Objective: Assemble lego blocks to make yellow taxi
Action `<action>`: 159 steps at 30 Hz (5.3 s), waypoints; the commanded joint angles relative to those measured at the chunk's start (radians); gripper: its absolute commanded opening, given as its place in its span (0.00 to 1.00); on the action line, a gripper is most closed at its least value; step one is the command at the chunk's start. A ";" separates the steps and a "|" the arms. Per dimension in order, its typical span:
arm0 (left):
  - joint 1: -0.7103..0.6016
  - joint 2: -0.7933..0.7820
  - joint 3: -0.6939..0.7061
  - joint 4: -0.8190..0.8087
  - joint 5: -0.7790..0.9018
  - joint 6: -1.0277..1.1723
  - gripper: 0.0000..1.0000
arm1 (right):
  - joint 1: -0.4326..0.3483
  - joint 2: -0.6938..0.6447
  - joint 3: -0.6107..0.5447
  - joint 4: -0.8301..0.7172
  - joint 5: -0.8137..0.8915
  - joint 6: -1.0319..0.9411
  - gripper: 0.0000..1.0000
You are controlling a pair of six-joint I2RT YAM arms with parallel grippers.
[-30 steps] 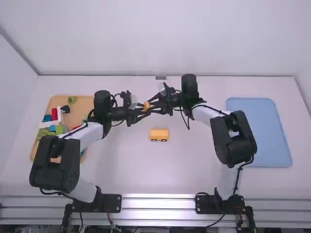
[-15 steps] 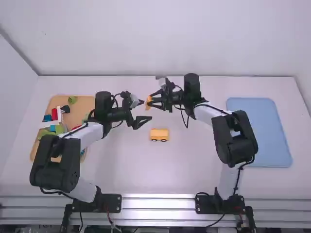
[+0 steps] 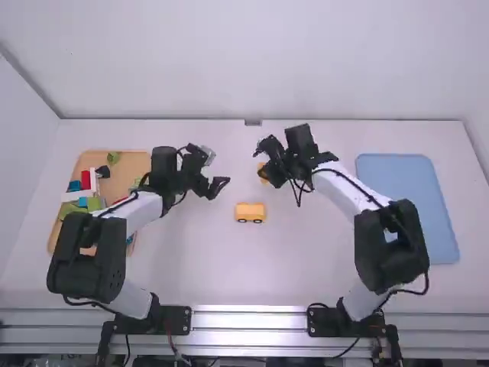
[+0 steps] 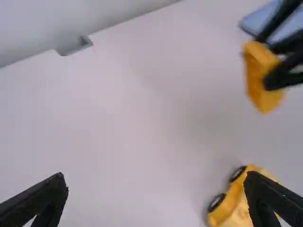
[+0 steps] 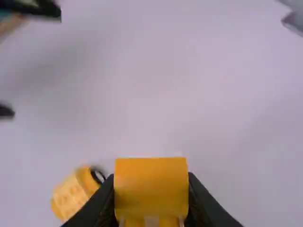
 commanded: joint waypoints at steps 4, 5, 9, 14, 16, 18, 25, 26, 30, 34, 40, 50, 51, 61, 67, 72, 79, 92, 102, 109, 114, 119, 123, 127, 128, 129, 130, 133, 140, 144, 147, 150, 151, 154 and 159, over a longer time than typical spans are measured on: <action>0.003 0.011 0.026 0.005 -0.019 0.014 0.99 | 0.027 -0.002 0.016 -0.275 0.280 -0.261 0.09; 0.003 0.011 0.027 0.004 -0.018 0.015 0.99 | 0.028 0.010 0.015 -0.303 0.281 -0.282 0.06; 0.003 0.010 0.027 0.000 -0.019 0.014 0.99 | 0.028 0.065 0.016 -0.363 0.307 -0.351 0.02; 0.003 0.011 0.027 -0.006 -0.018 0.011 0.99 | 0.030 0.126 0.016 -0.394 0.305 -0.447 0.03; 0.004 0.011 0.027 -0.010 -0.019 0.011 0.99 | 0.040 0.159 0.016 -0.393 0.311 -0.485 0.04; 0.003 0.011 0.027 -0.011 -0.019 0.012 0.99 | 0.049 0.182 0.016 -0.389 0.317 -0.518 0.07; 0.003 0.011 0.027 -0.013 -0.019 0.011 0.99 | 0.072 0.206 0.015 -0.367 0.332 -0.525 0.19; 0.003 0.010 0.027 -0.013 -0.018 0.011 0.99 | 0.072 0.206 0.015 -0.366 0.330 -0.525 0.20; 0.004 0.011 0.027 -0.013 -0.019 0.011 0.99 | 0.066 0.207 0.008 -0.337 0.319 -0.526 0.29; 0.003 0.010 0.027 -0.017 -0.019 0.011 0.99 | 0.066 0.207 -0.011 -0.311 0.317 -0.526 0.37; 0.003 0.011 0.027 -0.025 -0.019 0.011 0.99 | 0.074 0.207 -0.026 -0.299 0.306 -0.569 0.62; 0.003 0.011 0.026 -0.016 -0.020 0.012 0.99 | 0.070 0.168 0.024 -0.340 0.282 -0.549 0.99; 0.004 0.011 0.026 -0.011 -0.019 0.011 0.99 | 0.063 0.153 0.025 -0.351 0.267 -0.571 0.99; 0.003 0.011 0.024 -0.032 0.075 0.067 0.99 | -0.097 0.047 -0.020 -0.367 -0.124 -0.755 0.99; 0.003 0.011 0.024 -0.059 0.232 0.258 0.99 | -0.232 0.048 -0.135 -0.237 -0.345 -0.861 0.99; 0.003 0.011 0.024 -0.113 0.317 0.394 0.99 | -0.302 0.048 -0.290 0.026 -0.350 -0.854 0.99; 0.003 0.011 0.024 -0.133 0.333 0.417 0.99 | -0.344 0.052 -0.451 0.245 -0.503 -0.891 0.99; 0.003 0.011 0.024 -0.132 0.334 0.407 0.99 | -0.452 0.291 -0.375 0.317 -0.816 -0.997 0.99; 0.003 0.011 0.024 -0.132 0.334 0.389 0.99 | -0.425 0.424 -0.220 0.118 -0.814 -1.167 0.81; 0.003 0.011 0.024 -0.132 0.334 0.389 0.99 | -0.426 0.424 -0.228 0.093 -0.769 -1.178 0.63; 0.003 0.011 0.024 -0.132 0.334 0.389 0.99 | -0.397 0.424 -0.241 0.095 -0.703 -1.164 0.63; 0.003 0.011 0.024 -0.132 0.334 0.388 0.99 | -0.397 0.424 -0.238 0.097 -0.676 -1.143 0.55; 0.003 0.011 0.024 -0.133 0.334 0.371 0.99 | -0.407 0.424 -0.238 0.096 -0.669 -1.124 0.28; 0.003 0.011 0.024 -0.159 0.334 0.380 0.99 | -0.422 0.423 -0.238 0.096 -0.730 -1.123 0.20; 0.003 0.011 0.023 -0.187 0.335 0.409 0.99 | -0.428 0.423 -0.234 0.092 -0.759 -1.123 0.20; 0.003 0.011 0.023 -0.187 0.335 0.409 0.99 | -0.428 0.423 -0.234 0.092 -0.759 -1.123 0.20; 0.003 0.011 0.020 -0.210 0.343 0.446 0.99 | -0.433 0.422 -0.223 0.072 -0.777 -1.123 0.20; 0.003 0.016 0.000 -0.233 0.397 0.572 0.99 | -0.438 0.406 -0.189 -0.014 -0.797 -1.124 0.21; 0.000 0.123 -0.047 -0.124 0.457 0.640 0.99 | -0.387 0.367 -0.072 -0.230 -0.717 -1.125 0.22; -0.023 0.241 -0.048 0.007 0.514 0.648 0.99 | -0.334 0.354 -0.006 -0.346 -0.684 -1.154 0.22; -0.042 0.315 -0.048 0.102 0.514 0.647 0.99 | -0.301 0.354 0.031 -0.375 -0.685 -1.146 0.22; -0.064 0.381 -0.048 0.174 0.512 0.644 0.99 | -0.279 0.335 0.043 -0.383 -0.681 -1.143 0.23; -0.067 0.395 -0.048 0.188 0.506 0.643 0.99 | -0.275 0.325 0.041 -0.383 -0.681 -1.137 0.24; -0.082 0.426 -0.048 0.209 0.470 0.644 0.99 | -0.271 0.303 0.042 -0.380 -0.677 -1.109 0.23; -0.113 0.458 -0.048 0.238 0.385 0.637 0.99 | -0.273 0.275 0.042 -0.385 -0.687 -1.108 0.22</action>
